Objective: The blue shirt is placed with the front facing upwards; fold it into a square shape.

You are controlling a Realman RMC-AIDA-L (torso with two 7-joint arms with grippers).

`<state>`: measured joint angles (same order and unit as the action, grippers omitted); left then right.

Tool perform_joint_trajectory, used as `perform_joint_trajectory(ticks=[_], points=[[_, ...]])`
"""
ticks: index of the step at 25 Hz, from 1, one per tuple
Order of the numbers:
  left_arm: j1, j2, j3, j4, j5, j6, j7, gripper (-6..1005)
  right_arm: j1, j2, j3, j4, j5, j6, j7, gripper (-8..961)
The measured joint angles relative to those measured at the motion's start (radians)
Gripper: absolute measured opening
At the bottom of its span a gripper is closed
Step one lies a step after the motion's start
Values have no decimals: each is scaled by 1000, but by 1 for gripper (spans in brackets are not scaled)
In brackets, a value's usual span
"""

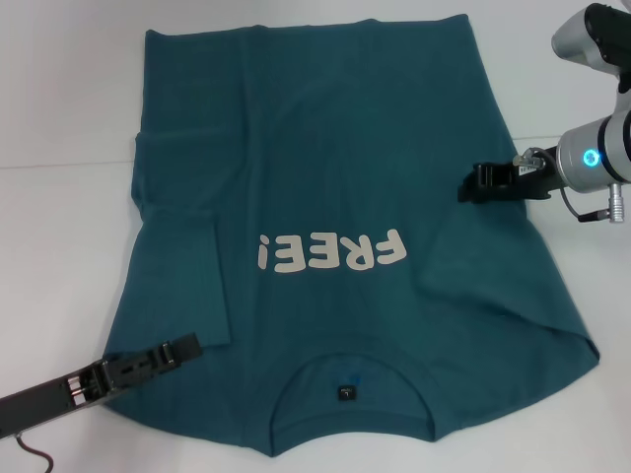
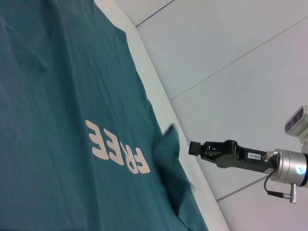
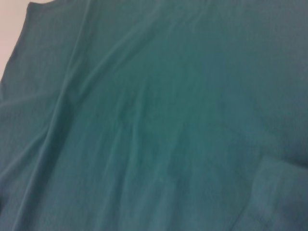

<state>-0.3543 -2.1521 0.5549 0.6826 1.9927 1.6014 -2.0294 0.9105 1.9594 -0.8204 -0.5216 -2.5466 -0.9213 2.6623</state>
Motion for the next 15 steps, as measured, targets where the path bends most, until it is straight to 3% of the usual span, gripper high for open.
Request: perform_joint_trajectory(ticks=[8, 15], points=[[0, 0, -5, 0, -2, 0, 0, 735, -3, -2, 1, -32, 22, -30, -14, 302], [2, 14, -62, 2, 10, 39, -42, 735, -81, -7, 15, -163, 194, -288, -170, 553]])
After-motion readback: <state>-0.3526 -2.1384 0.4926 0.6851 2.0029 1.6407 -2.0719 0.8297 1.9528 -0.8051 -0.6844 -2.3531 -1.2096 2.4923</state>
